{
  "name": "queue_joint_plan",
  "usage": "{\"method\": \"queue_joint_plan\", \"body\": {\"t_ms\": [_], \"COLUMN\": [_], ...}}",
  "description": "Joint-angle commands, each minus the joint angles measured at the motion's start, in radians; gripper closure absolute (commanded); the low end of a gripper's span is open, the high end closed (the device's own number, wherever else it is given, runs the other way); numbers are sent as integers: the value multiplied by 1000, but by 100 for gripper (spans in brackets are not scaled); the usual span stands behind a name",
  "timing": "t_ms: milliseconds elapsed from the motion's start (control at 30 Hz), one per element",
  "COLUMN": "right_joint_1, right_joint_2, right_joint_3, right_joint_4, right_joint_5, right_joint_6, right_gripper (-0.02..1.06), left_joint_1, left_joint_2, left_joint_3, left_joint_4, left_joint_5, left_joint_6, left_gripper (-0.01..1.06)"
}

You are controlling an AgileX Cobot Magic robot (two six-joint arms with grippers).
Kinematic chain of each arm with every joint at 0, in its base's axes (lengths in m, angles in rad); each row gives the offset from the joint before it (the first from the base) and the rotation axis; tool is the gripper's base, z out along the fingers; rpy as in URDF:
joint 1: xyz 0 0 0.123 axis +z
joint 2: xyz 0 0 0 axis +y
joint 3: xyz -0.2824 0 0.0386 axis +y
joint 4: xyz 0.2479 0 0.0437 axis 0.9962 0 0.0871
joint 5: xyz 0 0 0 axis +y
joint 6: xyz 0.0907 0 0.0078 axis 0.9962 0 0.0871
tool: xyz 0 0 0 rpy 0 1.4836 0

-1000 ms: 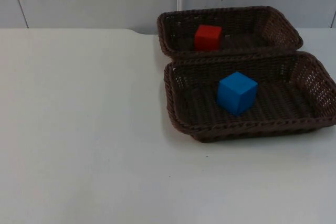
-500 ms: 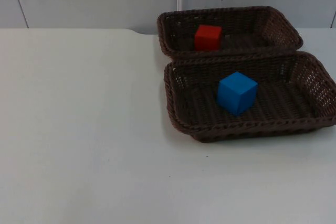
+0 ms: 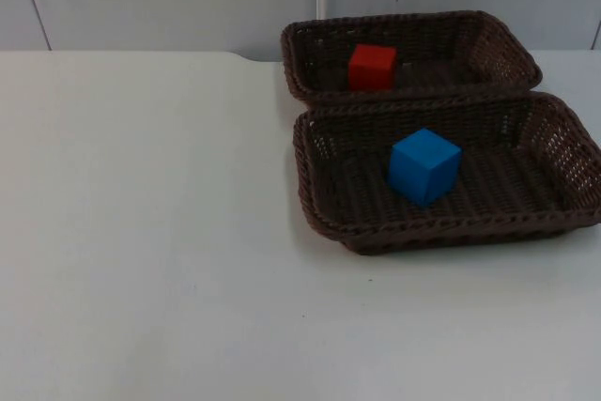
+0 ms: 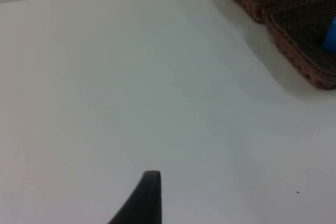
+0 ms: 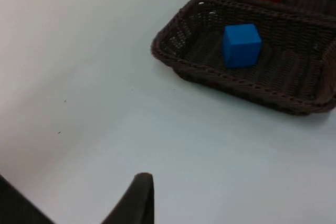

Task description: Pick up one cube with the left hand and place it into the upper basket. Pick up one cube with the right hand and place it into the lower basket.

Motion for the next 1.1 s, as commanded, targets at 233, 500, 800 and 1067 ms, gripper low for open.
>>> {"method": "queue_joint_plan", "body": {"t_ms": [233,500,800,1067], "right_joint_1": [-204,-359,-490,-557], "right_joint_2": [-3,-3,-3,-3], "right_joint_3": [2,2,2,2], "right_joint_4": [7,7,7,7], "right_joint_5": [-6,-6,-6,-6], "right_joint_6": [-9,-9,-9,-9], "right_gripper": [-1,-1,-1,-1], "left_joint_1": [4,4,4,4], "left_joint_2": [-4,-4,-4,-4], "left_joint_3": [3,3,3,3], "left_joint_4": [3,3,3,3], "left_joint_5": [3,3,3,3], "left_joint_6": [-6,-6,-6,-6], "left_gripper": [0,0,0,0]}}
